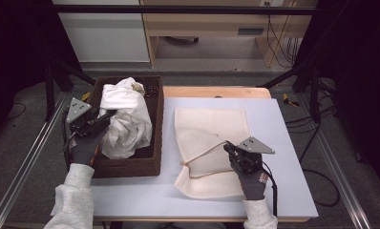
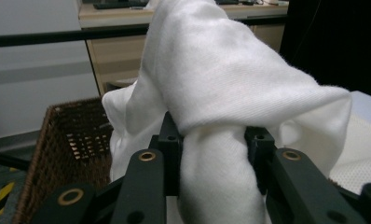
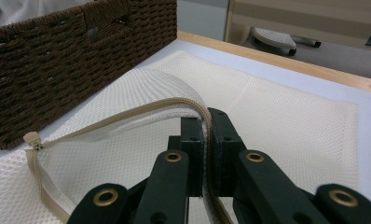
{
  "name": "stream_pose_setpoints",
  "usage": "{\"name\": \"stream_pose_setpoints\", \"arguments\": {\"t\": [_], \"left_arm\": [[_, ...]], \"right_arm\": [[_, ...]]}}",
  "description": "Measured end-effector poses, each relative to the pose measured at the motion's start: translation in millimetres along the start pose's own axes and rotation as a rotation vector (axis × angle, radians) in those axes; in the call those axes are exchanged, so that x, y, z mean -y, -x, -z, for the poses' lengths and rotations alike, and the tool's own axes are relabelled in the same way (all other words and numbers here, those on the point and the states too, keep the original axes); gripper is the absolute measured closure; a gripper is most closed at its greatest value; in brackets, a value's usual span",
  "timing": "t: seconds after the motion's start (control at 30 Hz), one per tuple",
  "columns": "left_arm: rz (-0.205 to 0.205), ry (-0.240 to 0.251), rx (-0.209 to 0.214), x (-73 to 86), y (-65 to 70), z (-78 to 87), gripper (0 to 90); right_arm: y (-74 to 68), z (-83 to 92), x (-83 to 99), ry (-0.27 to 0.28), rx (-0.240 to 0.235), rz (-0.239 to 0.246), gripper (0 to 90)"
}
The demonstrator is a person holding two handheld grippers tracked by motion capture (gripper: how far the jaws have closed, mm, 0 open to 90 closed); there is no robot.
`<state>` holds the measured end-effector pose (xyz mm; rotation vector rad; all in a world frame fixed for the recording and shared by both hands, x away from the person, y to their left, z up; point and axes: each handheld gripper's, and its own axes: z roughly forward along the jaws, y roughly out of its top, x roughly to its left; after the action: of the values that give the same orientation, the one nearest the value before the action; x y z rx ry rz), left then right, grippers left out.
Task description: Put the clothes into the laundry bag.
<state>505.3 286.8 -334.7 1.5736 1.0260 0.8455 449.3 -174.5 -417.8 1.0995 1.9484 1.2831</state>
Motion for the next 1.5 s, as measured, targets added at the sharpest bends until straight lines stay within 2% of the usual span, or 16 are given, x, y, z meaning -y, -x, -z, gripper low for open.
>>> {"name": "stream_pose_setpoints", "arguments": {"t": [0.2,0.27,0.3,0.4,0.57,0.7,0.97,1.33,1.5], "left_arm": [[0.020,0.078,-0.008,-20.7,-2.7,14.7,66.4],[0.022,0.107,-0.024,-25.8,-2.5,19.9,66.5],[0.031,0.112,-0.011,-28.9,-2.8,22.0,66.5],[0.036,0.137,-0.019,-37.3,-1.8,29.6,66.5],[0.042,0.188,-0.011,-50.5,-0.1,42.6,66.5],[0.041,0.209,-0.001,-62.1,2.9,52.5,66.5],[0.031,0.260,0.048,-79.5,14.6,71.9,66.4],[-0.004,0.327,0.130,-102.6,41.0,95.0,66.4],[-0.015,0.335,0.170,-108.6,52.2,100.9,66.4]], "right_arm": [[0.5,0.9,-0.3,0.003,0.003,-0.002,86.2],[0.8,1.1,-0.4,0.006,0.003,-0.001,86.2],[0.8,1.2,-0.5,0.007,0.003,-0.001,86.3],[0.8,1.3,-0.8,0.007,0.003,0.000,86.3],[0.9,1.8,-0.9,0.007,0.005,-0.004,86.3],[1.2,2.0,-1.3,0.011,0.007,-0.005,86.3],[1.3,2.1,-2.2,0.013,0.010,-0.003,86.3],[1.0,1.8,-2.9,0.013,0.017,0.003,86.3],[1.2,2.0,-3.6,0.018,0.019,0.004,86.3]]}}
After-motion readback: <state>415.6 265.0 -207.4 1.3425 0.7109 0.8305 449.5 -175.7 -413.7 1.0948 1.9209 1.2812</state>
